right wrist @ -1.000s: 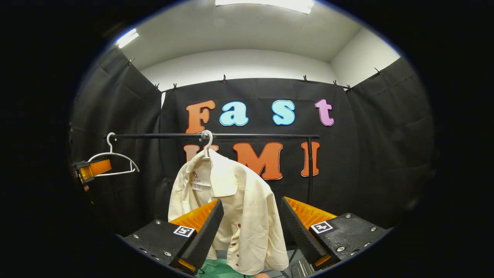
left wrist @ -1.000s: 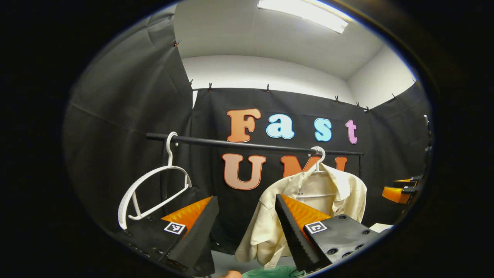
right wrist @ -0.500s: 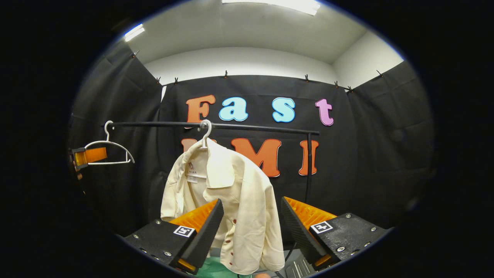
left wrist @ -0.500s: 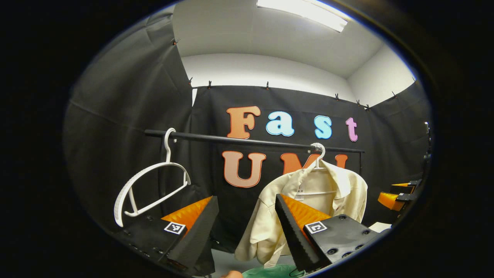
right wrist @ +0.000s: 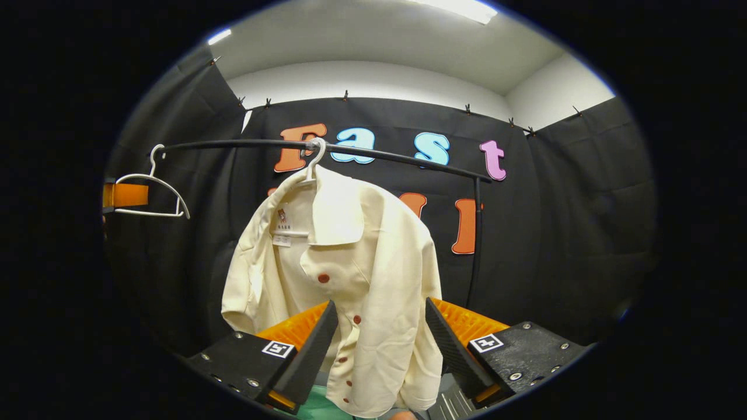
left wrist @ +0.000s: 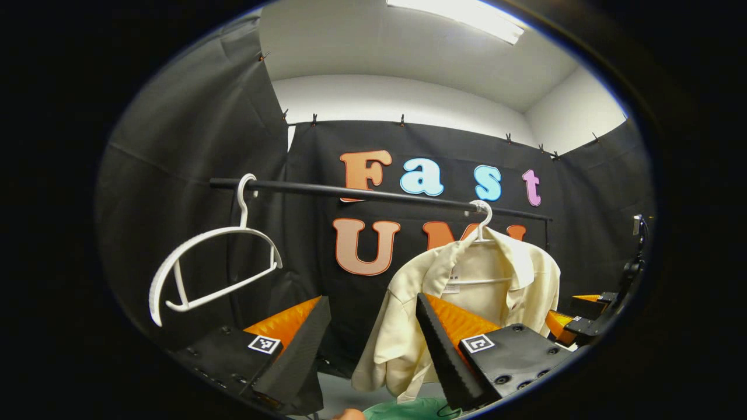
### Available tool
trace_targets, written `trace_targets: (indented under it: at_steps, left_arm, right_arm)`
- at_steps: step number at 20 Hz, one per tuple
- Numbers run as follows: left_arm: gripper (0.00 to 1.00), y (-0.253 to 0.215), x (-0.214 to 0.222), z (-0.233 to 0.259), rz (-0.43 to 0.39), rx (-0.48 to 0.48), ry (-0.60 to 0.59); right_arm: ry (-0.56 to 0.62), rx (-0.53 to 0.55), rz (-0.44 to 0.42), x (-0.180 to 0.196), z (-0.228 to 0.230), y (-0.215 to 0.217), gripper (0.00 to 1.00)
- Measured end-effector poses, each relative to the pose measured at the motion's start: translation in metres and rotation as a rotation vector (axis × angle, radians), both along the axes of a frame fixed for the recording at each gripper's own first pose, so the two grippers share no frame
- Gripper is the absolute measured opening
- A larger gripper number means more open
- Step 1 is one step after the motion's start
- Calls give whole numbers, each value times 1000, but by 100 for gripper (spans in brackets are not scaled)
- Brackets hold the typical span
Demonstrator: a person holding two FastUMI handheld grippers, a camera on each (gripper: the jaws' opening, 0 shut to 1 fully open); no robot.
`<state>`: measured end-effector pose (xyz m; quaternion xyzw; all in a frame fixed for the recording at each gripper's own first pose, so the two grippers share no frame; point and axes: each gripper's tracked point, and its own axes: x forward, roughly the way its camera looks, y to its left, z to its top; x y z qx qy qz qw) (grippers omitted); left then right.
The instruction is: Grasp the clothes on the hanger with both hands and then place them into the laundry hamper below.
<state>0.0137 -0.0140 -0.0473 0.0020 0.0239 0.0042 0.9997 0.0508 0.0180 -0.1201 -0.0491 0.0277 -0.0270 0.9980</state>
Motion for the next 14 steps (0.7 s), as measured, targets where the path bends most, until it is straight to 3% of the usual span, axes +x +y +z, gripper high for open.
trace_targets:
  at_steps: [7,11,14]
  left_arm:
    - [97,-14,27,-64,2,-33,53]
    - [93,-27,42,-92,2,1,42]
    - [97,-47,54,-121,-25,-16,79]
  right_arm:
    - [41,-15,-13,34,-41,20,93]
    - [35,-28,-51,56,-54,20,92]
    - [29,-41,-78,73,-58,21,92]
